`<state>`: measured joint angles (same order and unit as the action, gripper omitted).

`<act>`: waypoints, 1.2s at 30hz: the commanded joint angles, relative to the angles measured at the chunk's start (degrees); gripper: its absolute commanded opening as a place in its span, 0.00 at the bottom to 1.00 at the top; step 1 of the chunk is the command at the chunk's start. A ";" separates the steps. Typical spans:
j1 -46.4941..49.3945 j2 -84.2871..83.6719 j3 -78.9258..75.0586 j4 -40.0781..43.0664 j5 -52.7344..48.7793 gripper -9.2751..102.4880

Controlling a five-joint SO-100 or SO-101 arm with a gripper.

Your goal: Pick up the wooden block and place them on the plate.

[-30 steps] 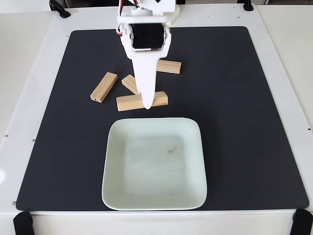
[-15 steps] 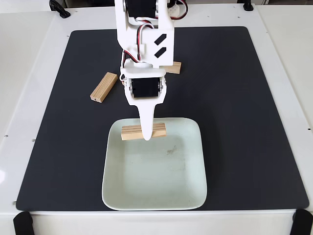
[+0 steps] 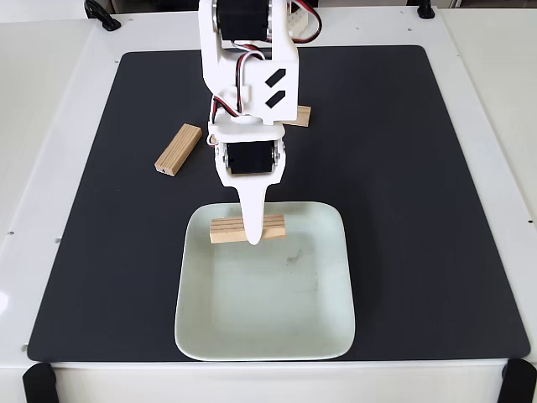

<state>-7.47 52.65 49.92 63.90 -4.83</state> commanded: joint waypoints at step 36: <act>0.00 40.52 26.81 2.02 -7.21 0.08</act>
<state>-7.47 83.50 70.75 65.74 -7.21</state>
